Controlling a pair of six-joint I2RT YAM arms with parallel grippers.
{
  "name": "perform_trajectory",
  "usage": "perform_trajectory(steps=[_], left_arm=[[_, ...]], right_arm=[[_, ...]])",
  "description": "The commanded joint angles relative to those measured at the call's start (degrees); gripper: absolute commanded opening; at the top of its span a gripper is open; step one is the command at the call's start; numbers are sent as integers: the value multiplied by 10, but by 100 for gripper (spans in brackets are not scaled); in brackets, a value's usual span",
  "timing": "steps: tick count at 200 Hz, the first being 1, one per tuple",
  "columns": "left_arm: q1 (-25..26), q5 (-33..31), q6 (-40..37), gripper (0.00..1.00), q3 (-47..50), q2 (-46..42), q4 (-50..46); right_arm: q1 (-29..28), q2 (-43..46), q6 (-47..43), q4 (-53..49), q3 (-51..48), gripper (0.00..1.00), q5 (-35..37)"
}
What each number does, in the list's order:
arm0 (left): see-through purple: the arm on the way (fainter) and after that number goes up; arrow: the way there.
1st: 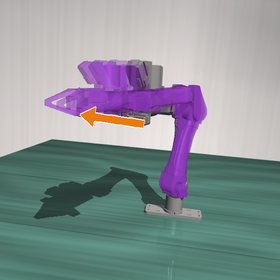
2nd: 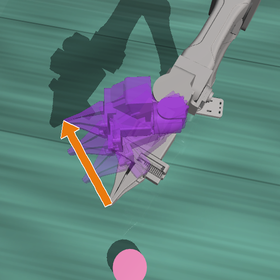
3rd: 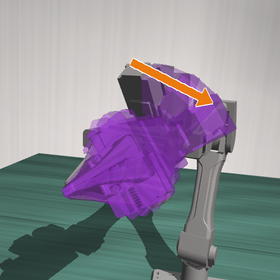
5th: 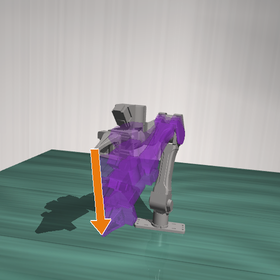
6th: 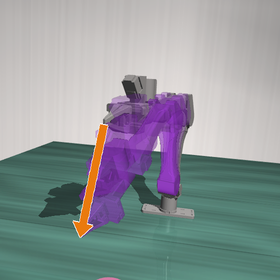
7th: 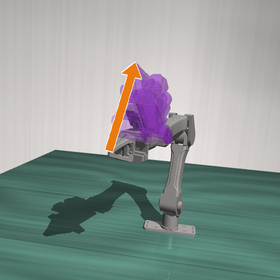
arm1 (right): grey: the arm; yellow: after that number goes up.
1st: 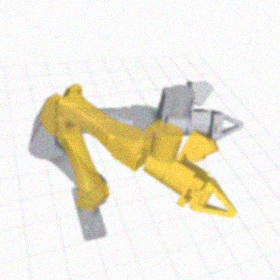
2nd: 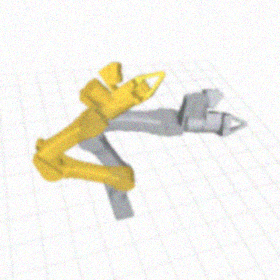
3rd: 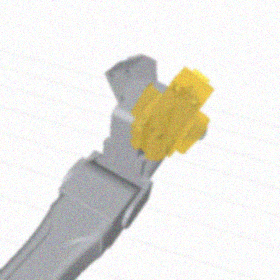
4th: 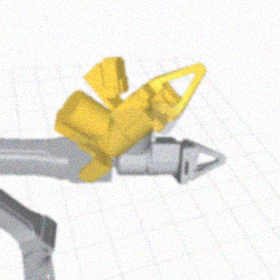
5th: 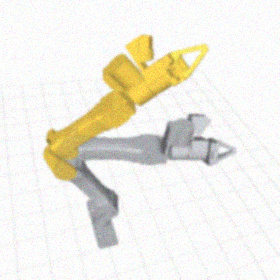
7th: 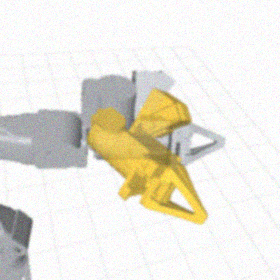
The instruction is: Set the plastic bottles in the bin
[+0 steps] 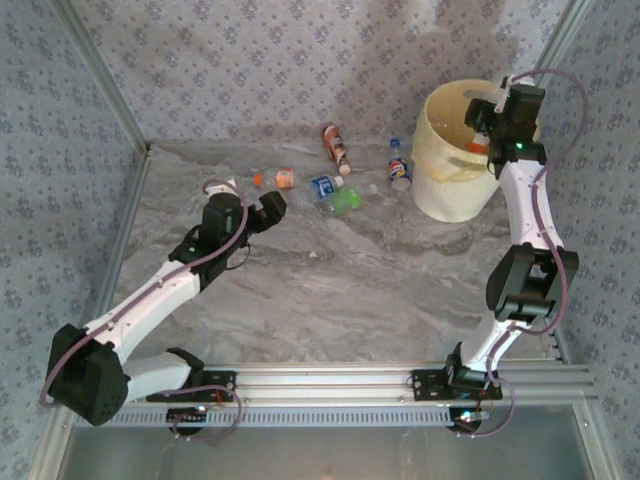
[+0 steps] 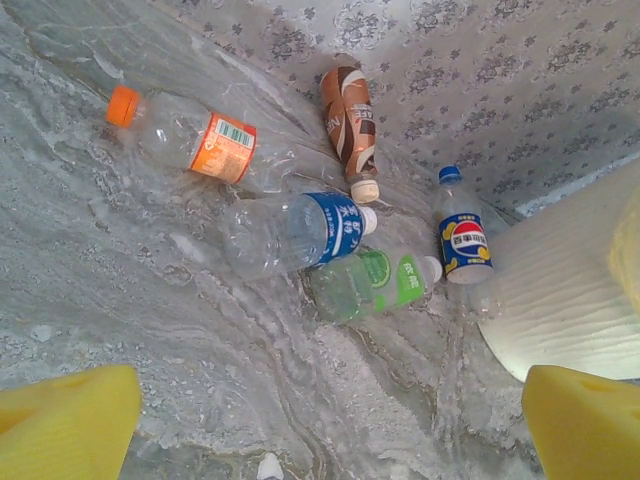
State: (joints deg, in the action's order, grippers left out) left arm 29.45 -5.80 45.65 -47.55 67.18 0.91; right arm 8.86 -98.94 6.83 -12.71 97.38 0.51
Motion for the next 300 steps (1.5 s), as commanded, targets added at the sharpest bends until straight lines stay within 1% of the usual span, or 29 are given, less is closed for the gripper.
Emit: perform_trajectory(steps=[1, 12, 25, 52, 71, 86, 111, 117, 144, 157, 169, 181, 192, 215, 241, 261, 281, 300], left_arm=[[-7, 25, 1, 98, 1, -4, 13], [-7, 34, -6, 98, -1, -2, 15], [-6, 40, -11, 98, -1, -1, 17], [-7, 49, -18, 98, -3, 2, 16], [-7, 54, -20, 98, -5, 8, 15], [-8, 53, -18, 98, -9, 17, 10], [-7, 54, -10, 98, -19, 39, 1], [-7, 56, -8, 98, -22, 44, 0], [-6, 59, 4, 98, -29, 62, -1], [-6, 63, 5, 98, -31, 66, -2], [-6, 68, 3, 98, -33, 67, -4], [-7, 65, 0, 98, -32, 66, -10], [-7, 61, 0, 98, -30, 62, -14], [-7, 51, -1, 98, -23, 53, -20], [-11, 43, -1, 98, -16, 48, -22], [-14, 42, 5, 98, -12, 51, -21], [-17, 44, 12, 98, -11, 56, -20], [-19, 48, 13, 98, -13, 61, -21]], right_arm=[[-2, 48, -12, 0, -21, 84, -37], [-2, 59, -17, -4, -28, 89, -39], [-1, 71, -19, -9, -35, 91, -40], [-2, 93, -24, -17, -45, 93, -53], [-5, 112, -22, -21, -55, 94, -88], [-19, 129, -23, -27, -61, 95, -108], [-73, 155, -46, -31, -72, 98, -115], [-91, 159, -53, -31, -75, 100, -112], [-182, 152, -79, -28, -87, 100, -110], [-230, 135, -99, -30, -91, 100, -81], [-269, 114, -115, -28, -93, 100, -30], [-294, 84, -118, -24, -94, 100, 26], [-305, 62, -104, -24, -91, 100, 55], [-310, 11, -69, -29, -82, 100, 99], [-312, -51, -43, -71, -56, 100, 167], [-312, -99, -15, -104, -38, 100, 207], [-309, -150, 5, -130, -12, 100, 265], [-301, -185, 15, -138, 8, 100, 294]])
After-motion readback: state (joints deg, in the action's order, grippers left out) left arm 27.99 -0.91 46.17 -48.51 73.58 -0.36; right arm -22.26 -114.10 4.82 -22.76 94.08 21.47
